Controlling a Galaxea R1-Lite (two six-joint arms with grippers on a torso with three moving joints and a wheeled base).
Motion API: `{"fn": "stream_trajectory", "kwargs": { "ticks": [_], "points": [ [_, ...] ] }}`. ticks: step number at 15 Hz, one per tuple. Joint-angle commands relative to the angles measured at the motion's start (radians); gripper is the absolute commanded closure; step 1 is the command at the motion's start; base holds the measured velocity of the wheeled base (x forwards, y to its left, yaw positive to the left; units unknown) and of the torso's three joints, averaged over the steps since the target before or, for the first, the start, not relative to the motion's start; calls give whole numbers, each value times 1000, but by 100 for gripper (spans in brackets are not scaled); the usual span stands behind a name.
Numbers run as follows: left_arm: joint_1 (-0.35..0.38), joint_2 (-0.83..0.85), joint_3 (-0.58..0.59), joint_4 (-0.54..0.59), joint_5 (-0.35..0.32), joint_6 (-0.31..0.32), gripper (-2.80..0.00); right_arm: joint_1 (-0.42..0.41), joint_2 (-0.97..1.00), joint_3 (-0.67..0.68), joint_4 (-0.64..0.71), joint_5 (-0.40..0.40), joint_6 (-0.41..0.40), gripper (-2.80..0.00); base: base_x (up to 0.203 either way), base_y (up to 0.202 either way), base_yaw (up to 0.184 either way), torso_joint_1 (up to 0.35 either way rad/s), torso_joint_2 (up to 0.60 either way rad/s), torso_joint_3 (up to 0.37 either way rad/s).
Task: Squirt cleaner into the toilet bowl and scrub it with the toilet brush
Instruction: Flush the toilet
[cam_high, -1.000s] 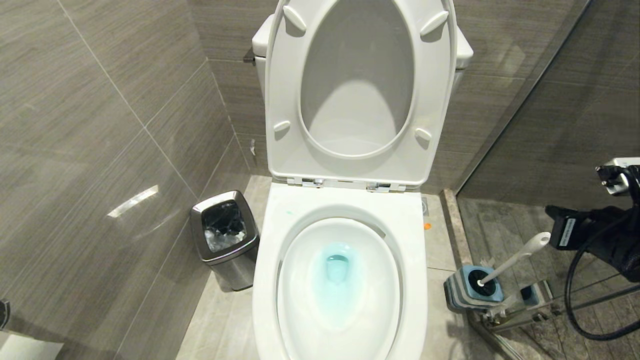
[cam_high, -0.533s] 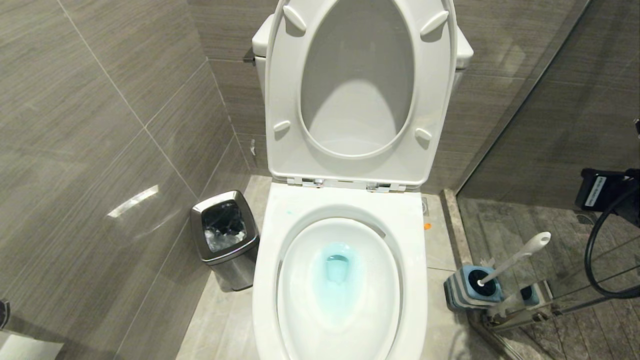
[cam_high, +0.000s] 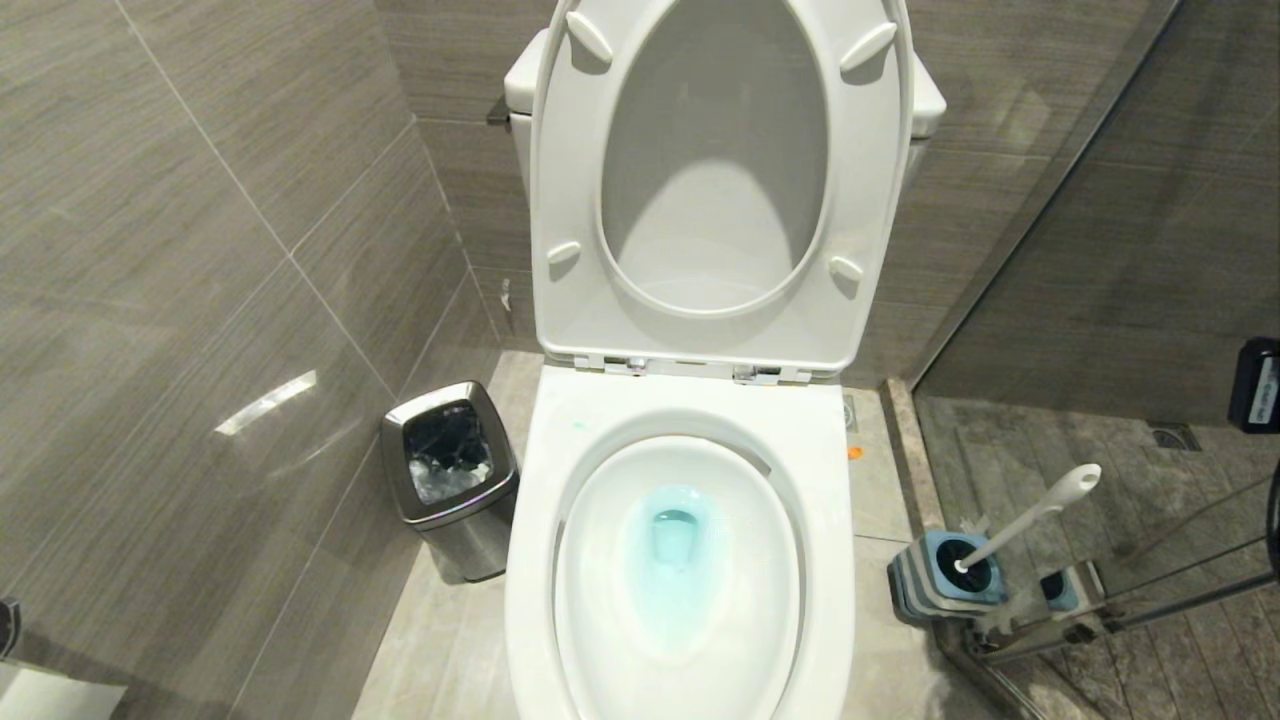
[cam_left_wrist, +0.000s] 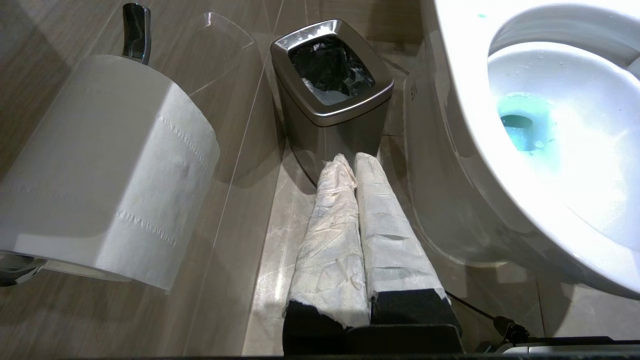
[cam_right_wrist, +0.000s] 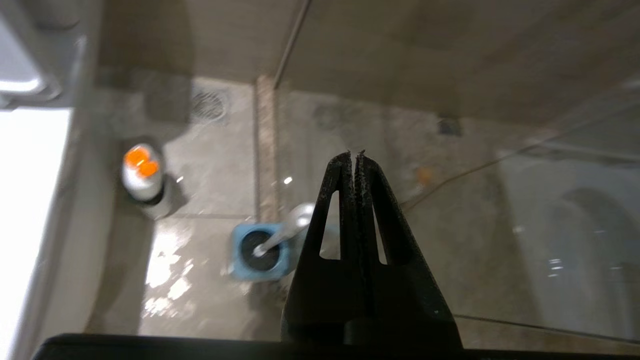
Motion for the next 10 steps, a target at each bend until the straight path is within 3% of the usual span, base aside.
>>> {"fn": "stream_trajectory", "kwargs": {
  "ticks": [1, 4, 8, 10],
  "points": [
    [2, 0, 0, 0, 0, 0, 0, 2, -12, -22, -5, -26, -35, 0, 0, 0, 0, 0, 0, 0],
    [1, 0, 0, 0, 0, 0, 0, 5, 12, -53, 6, -24, -78, 0, 0, 0, 0, 0, 0, 0],
    [1, 0, 0, 0, 0, 0, 0, 49, 61, -128, 143, -14, 51, 0, 0, 0, 0, 0, 0, 0],
    [0, 0, 0, 0, 0, 0, 0, 65, 65, -157, 211, 38, 61, 0, 0, 0, 0, 0, 0, 0]
  ]
}}
